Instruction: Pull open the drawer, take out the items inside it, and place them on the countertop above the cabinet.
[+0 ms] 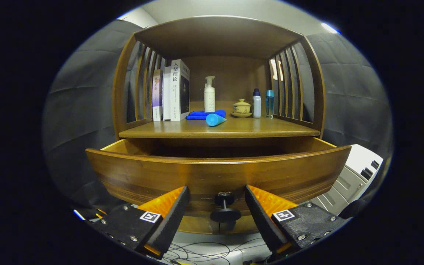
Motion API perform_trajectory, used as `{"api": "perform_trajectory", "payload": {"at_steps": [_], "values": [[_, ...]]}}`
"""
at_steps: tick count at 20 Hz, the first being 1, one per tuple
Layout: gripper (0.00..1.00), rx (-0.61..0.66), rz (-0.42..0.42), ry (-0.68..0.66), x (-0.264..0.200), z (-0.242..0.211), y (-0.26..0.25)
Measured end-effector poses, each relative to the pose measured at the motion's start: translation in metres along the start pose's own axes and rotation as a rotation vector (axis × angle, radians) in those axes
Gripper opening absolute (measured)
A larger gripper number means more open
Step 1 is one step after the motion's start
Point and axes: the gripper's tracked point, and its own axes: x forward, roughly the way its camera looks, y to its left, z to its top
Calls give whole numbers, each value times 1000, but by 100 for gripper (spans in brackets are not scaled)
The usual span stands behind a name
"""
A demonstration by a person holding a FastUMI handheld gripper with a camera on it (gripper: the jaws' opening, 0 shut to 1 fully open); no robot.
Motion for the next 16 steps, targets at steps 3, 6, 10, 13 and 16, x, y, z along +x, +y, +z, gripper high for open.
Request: {"api": "perform_trajectory", "payload": {"at_steps": [3,6,10,13,16], "values": [[95,3,6,-4,23,4,-1],[95,3,9,-13,46,7,-4],[95,-18,7,-5,65,7,-3],[96,-37,2,12,75,2,-4],[96,-47,-5,19,84,4,-2]]}}
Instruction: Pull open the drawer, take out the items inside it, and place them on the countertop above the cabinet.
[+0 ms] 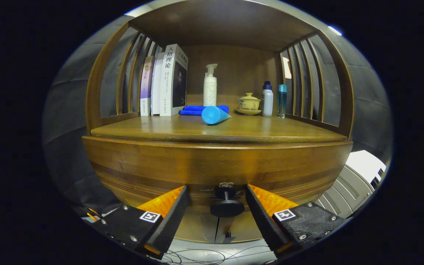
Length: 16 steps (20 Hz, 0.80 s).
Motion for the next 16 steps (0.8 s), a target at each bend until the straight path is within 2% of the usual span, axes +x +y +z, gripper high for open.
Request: {"api": "perform_trajectory", "payload": {"at_steps": [5,7,9,12,16], "values": [[96,11,5,13,3,0,1],[96,2,97,40,-3,-2,13],[97,-36,123,39,-17,4,4],[97,-79,118,-48,-50,33,-17],[97,-77,170,-169,-89,93,-20]]}}
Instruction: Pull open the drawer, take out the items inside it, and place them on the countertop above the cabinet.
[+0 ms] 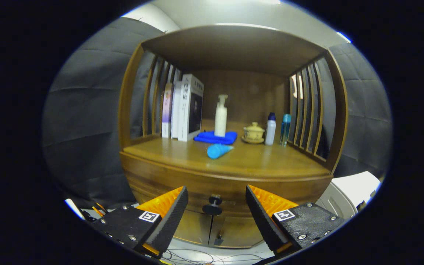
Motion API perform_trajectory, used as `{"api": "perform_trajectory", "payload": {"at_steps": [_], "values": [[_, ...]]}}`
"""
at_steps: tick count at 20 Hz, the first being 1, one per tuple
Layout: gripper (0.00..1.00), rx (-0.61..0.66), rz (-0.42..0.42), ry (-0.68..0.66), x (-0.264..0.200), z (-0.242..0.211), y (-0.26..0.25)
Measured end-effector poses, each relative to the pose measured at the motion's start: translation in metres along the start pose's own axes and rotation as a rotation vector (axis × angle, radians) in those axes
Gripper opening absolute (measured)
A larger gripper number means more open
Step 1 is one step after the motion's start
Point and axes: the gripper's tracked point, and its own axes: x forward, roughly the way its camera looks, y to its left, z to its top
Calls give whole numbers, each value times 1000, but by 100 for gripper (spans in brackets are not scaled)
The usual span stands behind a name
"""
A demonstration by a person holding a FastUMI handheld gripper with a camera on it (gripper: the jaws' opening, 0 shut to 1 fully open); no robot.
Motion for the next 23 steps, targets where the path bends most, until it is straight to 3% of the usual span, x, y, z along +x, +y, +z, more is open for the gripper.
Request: {"api": "perform_trajectory", "payload": {"at_steps": [5,12,23], "values": [[97,-27,-4,-106,-31,69,0],[97,-11,-38,-183,-81,124,-6],[97,-48,-70,-156,-89,119,-11]]}}
